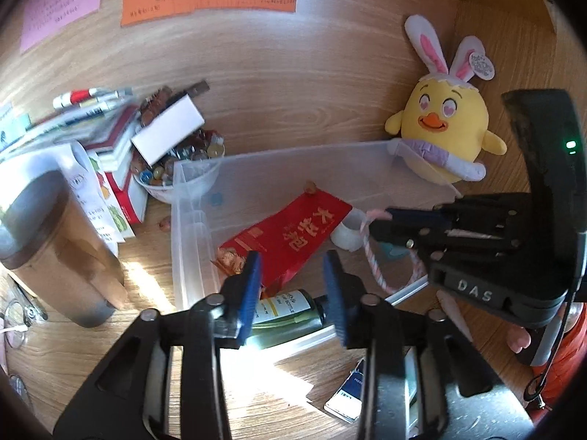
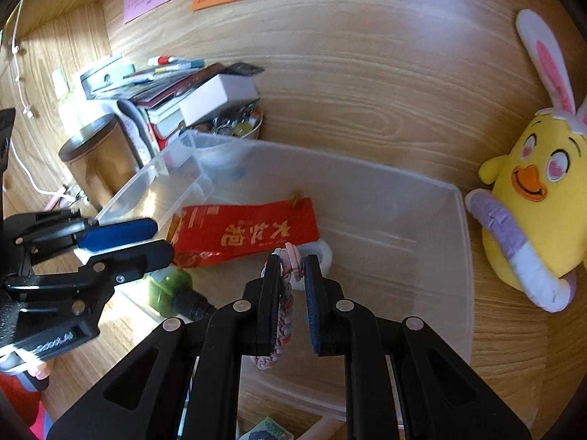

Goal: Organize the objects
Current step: 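Carry the bead and cord over the clear box and release both, then withdraw both open grippers from the box toward the loose items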

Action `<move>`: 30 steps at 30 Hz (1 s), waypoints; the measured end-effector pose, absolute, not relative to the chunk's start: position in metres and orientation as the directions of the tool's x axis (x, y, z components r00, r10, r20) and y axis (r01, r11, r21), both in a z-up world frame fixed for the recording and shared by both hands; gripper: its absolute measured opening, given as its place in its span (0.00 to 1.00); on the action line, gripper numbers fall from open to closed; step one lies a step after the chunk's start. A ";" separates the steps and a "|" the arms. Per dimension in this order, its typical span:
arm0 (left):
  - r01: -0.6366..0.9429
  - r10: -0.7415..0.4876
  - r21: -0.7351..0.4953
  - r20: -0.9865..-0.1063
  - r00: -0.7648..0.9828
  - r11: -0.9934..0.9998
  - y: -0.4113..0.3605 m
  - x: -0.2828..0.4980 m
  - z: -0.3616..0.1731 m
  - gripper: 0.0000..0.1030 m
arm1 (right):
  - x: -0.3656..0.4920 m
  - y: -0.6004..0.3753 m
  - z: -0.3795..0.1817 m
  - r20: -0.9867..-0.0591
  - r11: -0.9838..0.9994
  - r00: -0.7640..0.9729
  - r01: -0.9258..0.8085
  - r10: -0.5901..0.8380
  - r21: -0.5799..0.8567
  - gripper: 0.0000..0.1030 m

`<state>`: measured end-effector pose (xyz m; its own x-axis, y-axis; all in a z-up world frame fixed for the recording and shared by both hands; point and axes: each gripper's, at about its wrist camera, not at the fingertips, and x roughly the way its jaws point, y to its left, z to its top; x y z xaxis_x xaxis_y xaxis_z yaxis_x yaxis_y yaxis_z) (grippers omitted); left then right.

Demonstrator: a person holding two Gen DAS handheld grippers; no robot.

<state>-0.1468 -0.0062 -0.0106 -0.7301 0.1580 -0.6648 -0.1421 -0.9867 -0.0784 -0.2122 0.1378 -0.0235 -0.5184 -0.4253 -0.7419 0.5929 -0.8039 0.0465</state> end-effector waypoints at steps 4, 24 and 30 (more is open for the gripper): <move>-0.156 0.160 -0.064 -0.641 -0.750 -0.986 -0.003 -0.141 -0.005 0.44 | -0.211 0.137 -0.025 -0.754 -0.802 -0.506 0.596 -0.420 0.047 0.21; -0.116 0.112 -0.031 -0.579 -0.808 -0.993 -0.003 -0.099 0.020 0.96 | -0.164 0.176 0.013 -0.665 -0.837 -0.639 0.546 -0.387 -0.037 0.78; -0.118 0.112 -0.029 -0.606 -0.787 -0.993 -0.003 -0.090 0.012 0.97 | -0.145 0.192 0.014 -0.654 -0.846 -0.654 0.532 -0.381 -0.039 0.80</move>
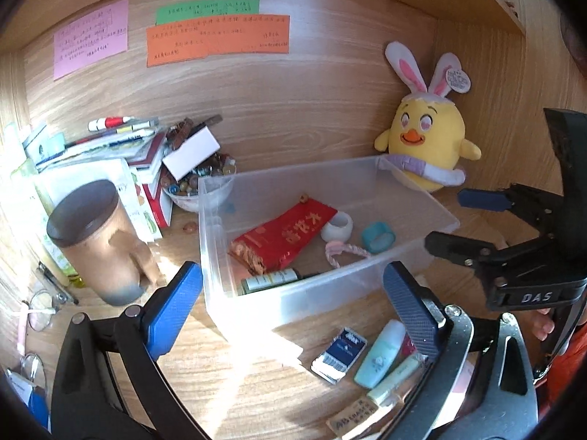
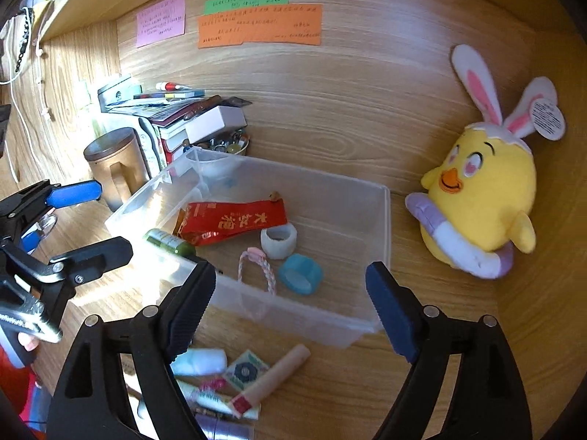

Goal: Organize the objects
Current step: 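Withdraw both open grippers from the box toward the loose items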

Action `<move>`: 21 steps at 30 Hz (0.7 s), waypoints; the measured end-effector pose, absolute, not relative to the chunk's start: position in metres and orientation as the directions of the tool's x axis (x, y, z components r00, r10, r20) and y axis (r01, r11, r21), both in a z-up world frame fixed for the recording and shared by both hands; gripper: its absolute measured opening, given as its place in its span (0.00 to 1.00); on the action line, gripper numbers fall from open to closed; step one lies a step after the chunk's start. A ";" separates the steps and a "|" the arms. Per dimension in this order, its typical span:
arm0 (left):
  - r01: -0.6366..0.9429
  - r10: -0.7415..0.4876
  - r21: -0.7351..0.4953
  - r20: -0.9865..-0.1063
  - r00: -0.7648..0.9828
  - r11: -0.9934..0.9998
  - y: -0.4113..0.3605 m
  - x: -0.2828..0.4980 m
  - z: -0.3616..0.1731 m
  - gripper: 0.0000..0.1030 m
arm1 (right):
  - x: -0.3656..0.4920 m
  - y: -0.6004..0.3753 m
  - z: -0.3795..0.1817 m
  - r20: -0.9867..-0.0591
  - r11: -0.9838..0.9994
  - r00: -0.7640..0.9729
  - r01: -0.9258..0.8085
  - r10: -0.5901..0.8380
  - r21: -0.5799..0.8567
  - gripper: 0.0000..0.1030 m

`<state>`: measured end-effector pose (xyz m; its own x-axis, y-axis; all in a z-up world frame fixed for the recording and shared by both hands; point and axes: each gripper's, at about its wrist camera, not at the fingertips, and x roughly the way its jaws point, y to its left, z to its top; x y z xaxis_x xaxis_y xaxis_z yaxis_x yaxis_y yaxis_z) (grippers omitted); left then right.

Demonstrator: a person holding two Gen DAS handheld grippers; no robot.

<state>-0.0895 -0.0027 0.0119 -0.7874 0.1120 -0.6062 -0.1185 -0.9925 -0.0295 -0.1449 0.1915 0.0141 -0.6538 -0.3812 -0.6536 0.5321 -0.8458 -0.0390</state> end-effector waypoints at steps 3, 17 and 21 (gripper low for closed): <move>-0.120 0.107 -0.021 -0.623 -0.775 -0.993 -0.001 -0.085 0.004 0.97 | -0.136 0.199 0.010 -0.655 -0.850 -0.652 0.526 -0.382 -0.028 0.80; -0.150 0.102 -0.010 -0.776 -0.623 -0.989 -0.010 -0.088 -0.056 0.97 | -0.134 0.220 -0.051 -0.764 -0.874 -0.524 0.476 -0.376 0.103 0.80; -0.181 0.114 -0.006 -0.799 -0.590 -0.983 -0.007 -0.092 -0.065 0.97 | -0.137 0.222 -0.063 -0.783 -0.875 -0.490 0.465 -0.382 0.136 0.79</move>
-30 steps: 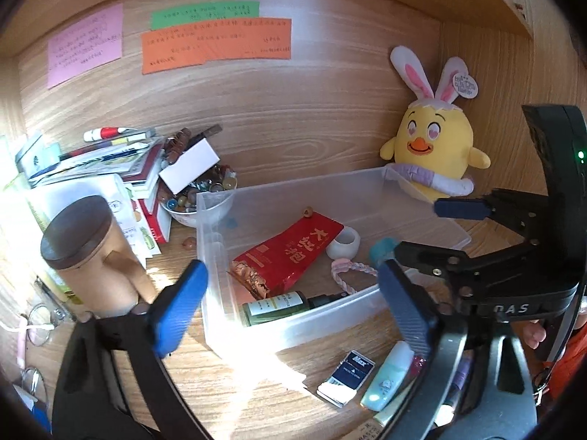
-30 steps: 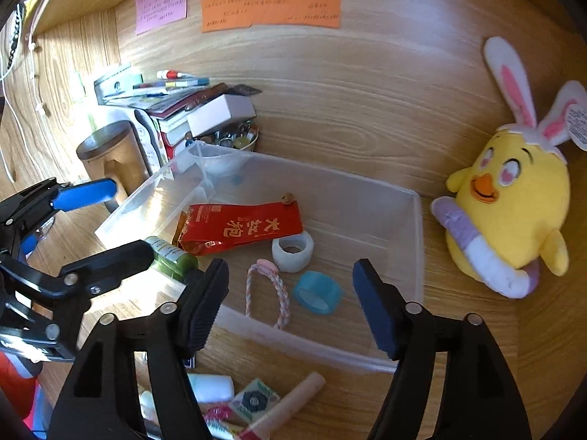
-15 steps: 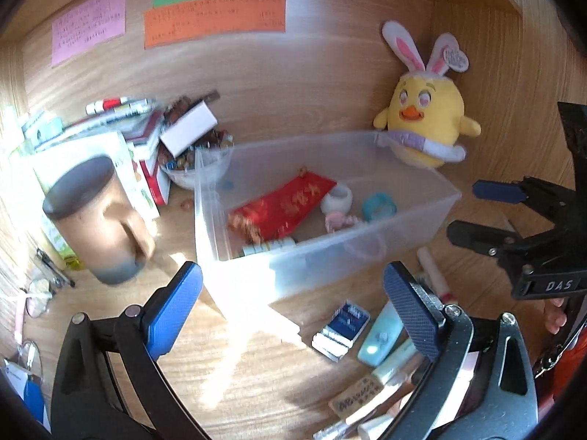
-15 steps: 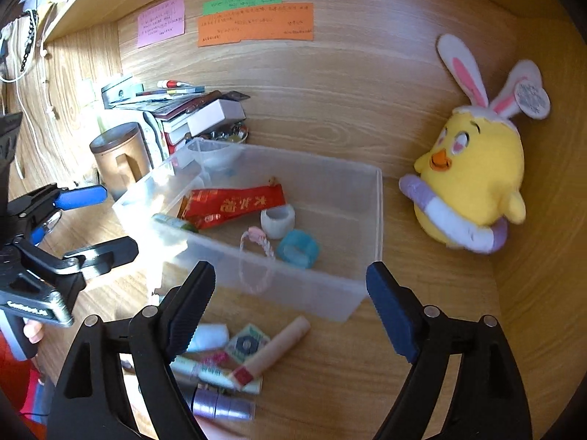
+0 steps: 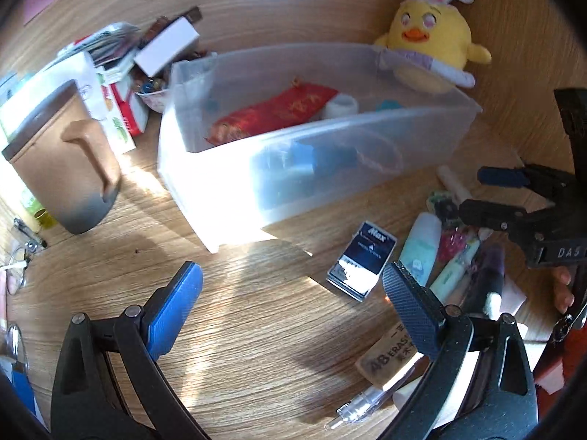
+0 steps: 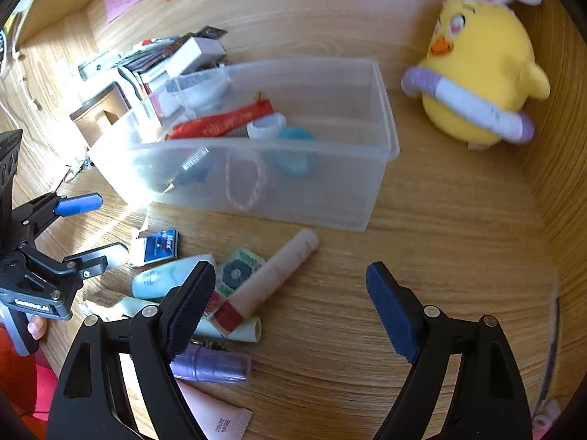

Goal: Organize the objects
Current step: 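Withdraw both open grippers from the box toward the loose items, then grasp the blue Max staple box with the left gripper while the right grasps the lip balm tube, then carry the staple box and lip balm over the clear box and release both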

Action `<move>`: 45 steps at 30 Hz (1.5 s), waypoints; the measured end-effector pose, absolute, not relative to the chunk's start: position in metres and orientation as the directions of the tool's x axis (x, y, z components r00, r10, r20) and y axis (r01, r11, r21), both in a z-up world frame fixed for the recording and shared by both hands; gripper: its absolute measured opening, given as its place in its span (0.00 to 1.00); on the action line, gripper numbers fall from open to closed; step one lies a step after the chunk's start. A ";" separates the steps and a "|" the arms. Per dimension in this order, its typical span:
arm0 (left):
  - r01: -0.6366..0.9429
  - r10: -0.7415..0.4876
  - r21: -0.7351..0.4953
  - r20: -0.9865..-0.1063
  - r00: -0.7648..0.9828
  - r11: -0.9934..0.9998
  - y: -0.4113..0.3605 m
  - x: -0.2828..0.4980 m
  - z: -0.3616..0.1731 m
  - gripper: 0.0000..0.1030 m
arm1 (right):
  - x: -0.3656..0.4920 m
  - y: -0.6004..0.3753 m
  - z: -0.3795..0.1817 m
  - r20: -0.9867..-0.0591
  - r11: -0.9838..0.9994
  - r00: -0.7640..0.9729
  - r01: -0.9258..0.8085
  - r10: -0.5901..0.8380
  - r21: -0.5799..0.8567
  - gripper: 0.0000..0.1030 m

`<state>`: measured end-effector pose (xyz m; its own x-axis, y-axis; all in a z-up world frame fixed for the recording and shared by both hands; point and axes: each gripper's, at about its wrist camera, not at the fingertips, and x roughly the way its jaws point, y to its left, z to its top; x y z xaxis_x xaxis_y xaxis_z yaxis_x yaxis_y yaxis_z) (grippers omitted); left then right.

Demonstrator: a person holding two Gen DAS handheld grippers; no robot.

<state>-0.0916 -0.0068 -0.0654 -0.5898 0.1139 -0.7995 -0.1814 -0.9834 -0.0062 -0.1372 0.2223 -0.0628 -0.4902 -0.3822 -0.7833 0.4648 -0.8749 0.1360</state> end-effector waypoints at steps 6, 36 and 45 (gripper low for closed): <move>-0.191 0.104 0.005 -0.825 -0.556 -0.982 0.000 -0.100 -0.073 0.97 | -0.136 0.233 -0.064 -0.782 -0.874 -0.485 0.463 -0.392 0.150 0.69; -0.252 0.144 0.016 -0.783 -0.605 -0.968 0.024 -0.098 -0.064 0.27 | -0.135 0.239 -0.067 -0.775 -0.880 -0.535 0.472 -0.336 0.056 0.13; -0.199 0.160 -0.035 -0.732 -0.662 -0.979 0.009 -0.083 -0.042 0.27 | -0.110 0.245 -0.047 -0.723 -0.867 -0.552 0.479 -0.416 0.134 0.13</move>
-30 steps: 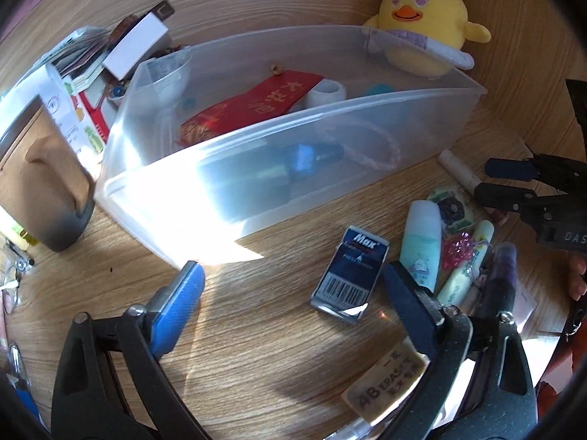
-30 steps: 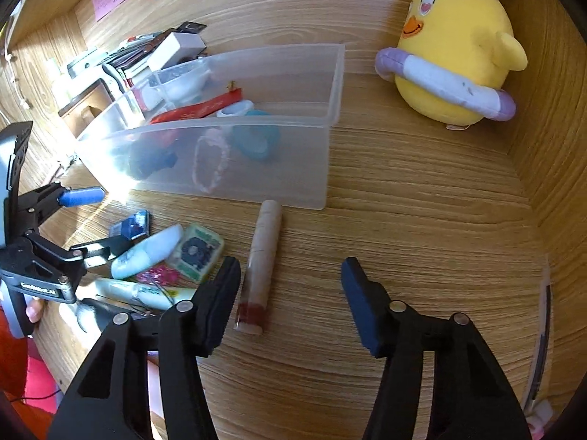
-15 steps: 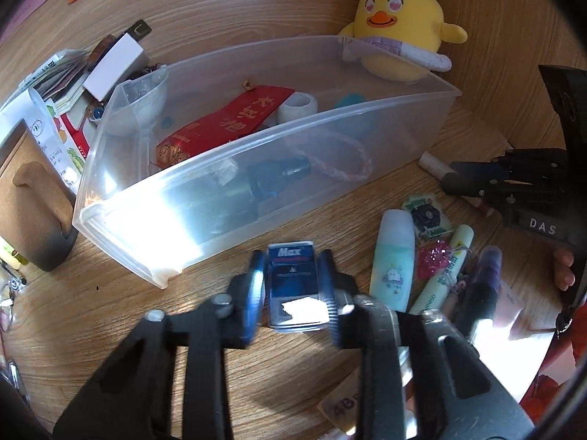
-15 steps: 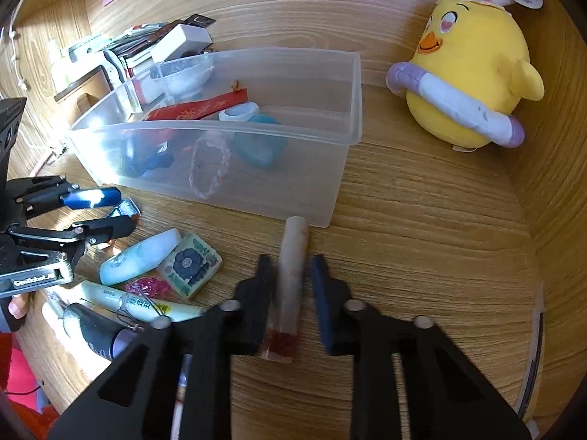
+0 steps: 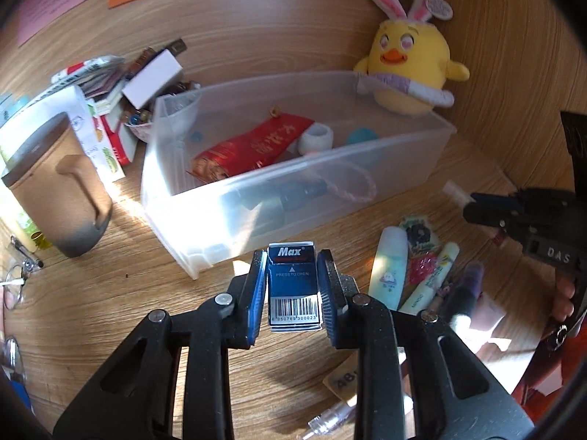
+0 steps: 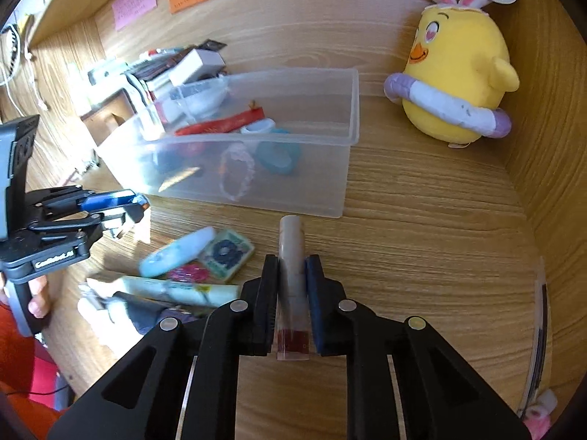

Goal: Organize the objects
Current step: 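Carry the staple box and lip balm over the clear box and release both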

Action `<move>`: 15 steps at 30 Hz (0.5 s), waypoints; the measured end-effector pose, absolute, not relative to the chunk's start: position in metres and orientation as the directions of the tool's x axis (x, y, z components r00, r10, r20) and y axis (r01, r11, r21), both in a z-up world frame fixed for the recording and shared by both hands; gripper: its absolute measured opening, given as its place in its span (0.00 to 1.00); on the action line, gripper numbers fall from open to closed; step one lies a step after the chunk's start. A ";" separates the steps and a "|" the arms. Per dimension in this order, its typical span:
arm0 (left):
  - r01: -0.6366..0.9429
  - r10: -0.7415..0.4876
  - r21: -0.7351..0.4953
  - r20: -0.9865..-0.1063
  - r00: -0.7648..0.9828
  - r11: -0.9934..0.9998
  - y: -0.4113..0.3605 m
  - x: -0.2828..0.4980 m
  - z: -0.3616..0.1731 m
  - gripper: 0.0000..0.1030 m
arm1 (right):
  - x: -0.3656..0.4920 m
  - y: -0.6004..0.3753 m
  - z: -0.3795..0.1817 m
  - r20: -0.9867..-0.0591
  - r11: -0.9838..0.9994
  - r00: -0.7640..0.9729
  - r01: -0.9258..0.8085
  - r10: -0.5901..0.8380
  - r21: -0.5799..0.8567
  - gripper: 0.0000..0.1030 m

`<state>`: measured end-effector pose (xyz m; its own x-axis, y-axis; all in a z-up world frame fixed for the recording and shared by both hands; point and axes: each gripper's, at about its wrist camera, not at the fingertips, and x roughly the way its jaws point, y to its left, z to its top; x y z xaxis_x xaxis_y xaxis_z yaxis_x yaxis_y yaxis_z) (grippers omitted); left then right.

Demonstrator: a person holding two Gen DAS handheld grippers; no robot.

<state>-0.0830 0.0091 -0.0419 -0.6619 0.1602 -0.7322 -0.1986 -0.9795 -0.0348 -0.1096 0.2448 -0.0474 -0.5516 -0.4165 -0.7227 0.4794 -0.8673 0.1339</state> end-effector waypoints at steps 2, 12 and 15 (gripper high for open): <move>-0.188 0.163 -0.046 -0.718 -0.676 -0.981 0.008 -0.081 -0.036 0.27 | -0.105 0.244 -0.039 -0.706 -0.864 -0.564 0.484 -0.429 0.139 0.13; -0.154 0.161 -0.067 -0.631 -0.759 -0.986 0.000 -0.074 0.001 0.27 | -0.099 0.240 0.000 -0.608 -0.850 -0.625 0.497 -0.488 0.172 0.13; -0.147 0.163 -0.076 -0.600 -0.783 -0.986 -0.004 -0.075 0.014 0.27 | -0.103 0.237 0.009 -0.590 -0.845 -0.632 0.503 -0.502 0.180 0.13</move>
<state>-0.0751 -0.0040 0.0138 -0.7834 0.1632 -0.5997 -0.1474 -0.9862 -0.0757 -0.1032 0.2365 0.0085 -0.6322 -0.5024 -0.5898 0.5032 -0.8451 0.1805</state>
